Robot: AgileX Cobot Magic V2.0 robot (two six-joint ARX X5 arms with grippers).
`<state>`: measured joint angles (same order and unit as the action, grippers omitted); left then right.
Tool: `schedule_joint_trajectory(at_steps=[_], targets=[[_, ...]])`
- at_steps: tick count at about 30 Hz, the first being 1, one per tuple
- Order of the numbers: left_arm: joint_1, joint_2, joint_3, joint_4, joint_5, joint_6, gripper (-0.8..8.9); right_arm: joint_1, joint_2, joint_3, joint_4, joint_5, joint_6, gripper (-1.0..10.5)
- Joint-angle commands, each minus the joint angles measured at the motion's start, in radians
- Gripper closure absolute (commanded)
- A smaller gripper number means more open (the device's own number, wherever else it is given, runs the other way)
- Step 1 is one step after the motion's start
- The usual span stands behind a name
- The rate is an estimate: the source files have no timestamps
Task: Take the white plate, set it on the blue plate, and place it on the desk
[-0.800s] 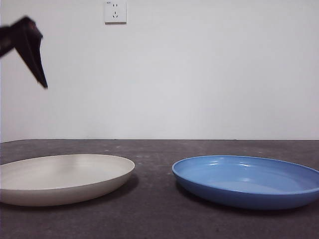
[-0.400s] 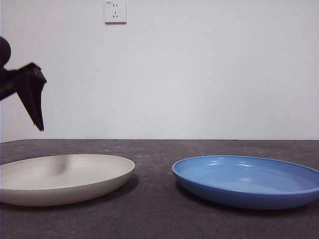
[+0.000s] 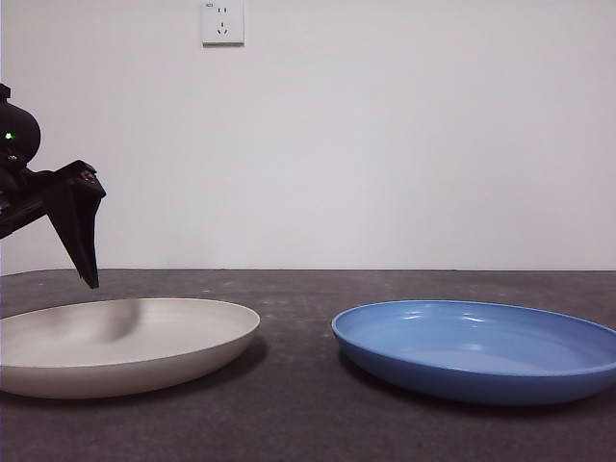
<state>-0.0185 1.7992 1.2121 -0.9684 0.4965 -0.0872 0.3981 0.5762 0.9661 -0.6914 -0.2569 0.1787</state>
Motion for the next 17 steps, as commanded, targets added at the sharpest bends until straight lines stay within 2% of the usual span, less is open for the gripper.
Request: schedule_joint_trajectory(at_steps=[1,3,7,11,17], targets=[[-0.01,0.025,0.021,0.0,0.006,0.015,2.68,0.003,0.003,0.018,0.011,0.004,-0.012,3.7],[-0.016,0.033,0.021,-0.004,0.006,0.015,3.17,0.003,0.003,0.018,0.011,0.004,-0.012,3.7],[-0.025,0.056,0.021,-0.004,0.006,0.016,3.31,0.003,0.003,0.018,0.011,0.004,-0.012,3.7],[-0.025,0.068,0.021,-0.002,0.005,0.016,5.43,0.003,0.003,0.018,0.01,0.003,-0.011,3.7],[-0.023,0.068,0.021,-0.003,-0.004,0.016,7.4,0.003,0.003,0.018,0.01,0.003,-0.011,3.7]])
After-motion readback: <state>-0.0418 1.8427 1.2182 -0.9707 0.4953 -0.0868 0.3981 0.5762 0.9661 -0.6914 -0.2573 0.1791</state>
